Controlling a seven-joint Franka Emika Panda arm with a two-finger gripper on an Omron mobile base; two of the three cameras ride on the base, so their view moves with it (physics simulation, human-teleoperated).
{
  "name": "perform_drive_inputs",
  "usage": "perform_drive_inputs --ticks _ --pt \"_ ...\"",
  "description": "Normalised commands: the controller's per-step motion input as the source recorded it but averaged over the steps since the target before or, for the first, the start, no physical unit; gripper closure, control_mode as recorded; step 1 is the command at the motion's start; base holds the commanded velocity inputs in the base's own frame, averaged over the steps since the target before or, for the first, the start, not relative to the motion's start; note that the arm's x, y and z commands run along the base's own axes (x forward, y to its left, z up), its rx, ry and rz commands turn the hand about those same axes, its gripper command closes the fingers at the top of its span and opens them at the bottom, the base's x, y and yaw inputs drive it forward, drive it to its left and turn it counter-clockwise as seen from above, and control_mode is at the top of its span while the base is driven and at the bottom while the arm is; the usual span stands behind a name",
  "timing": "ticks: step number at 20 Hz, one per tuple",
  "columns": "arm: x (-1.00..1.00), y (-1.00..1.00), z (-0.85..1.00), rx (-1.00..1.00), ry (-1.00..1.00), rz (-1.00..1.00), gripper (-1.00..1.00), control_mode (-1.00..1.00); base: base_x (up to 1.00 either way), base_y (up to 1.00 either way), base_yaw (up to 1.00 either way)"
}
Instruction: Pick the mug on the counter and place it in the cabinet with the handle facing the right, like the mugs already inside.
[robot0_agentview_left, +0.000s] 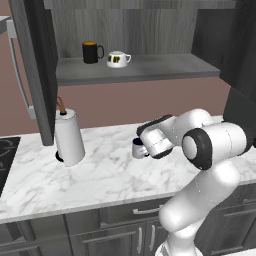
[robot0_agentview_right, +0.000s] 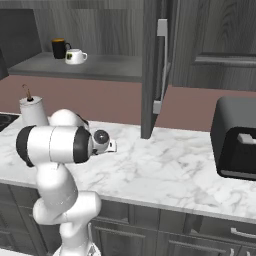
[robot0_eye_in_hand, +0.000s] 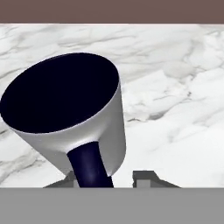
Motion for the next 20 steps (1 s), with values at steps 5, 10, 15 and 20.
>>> perform_drive_inputs --ticks 5,10,15,20 --pt "0.17 0.0 -0.15 0.0 0.0 0.0 1.0 -1.0 0.0 0.0 0.0" --pt "0.01 0.02 0.04 0.0 0.0 0.02 1.0 -1.0 0.0 0.0 0.0" --pt "0.0 0.15 0.47 0.0 -0.07 0.02 1.0 -1.0 0.0 0.0 0.0" --pt "0.0 0.17 0.66 0.0 -0.09 0.03 1.0 -1.0 0.0 0.0 0.0"
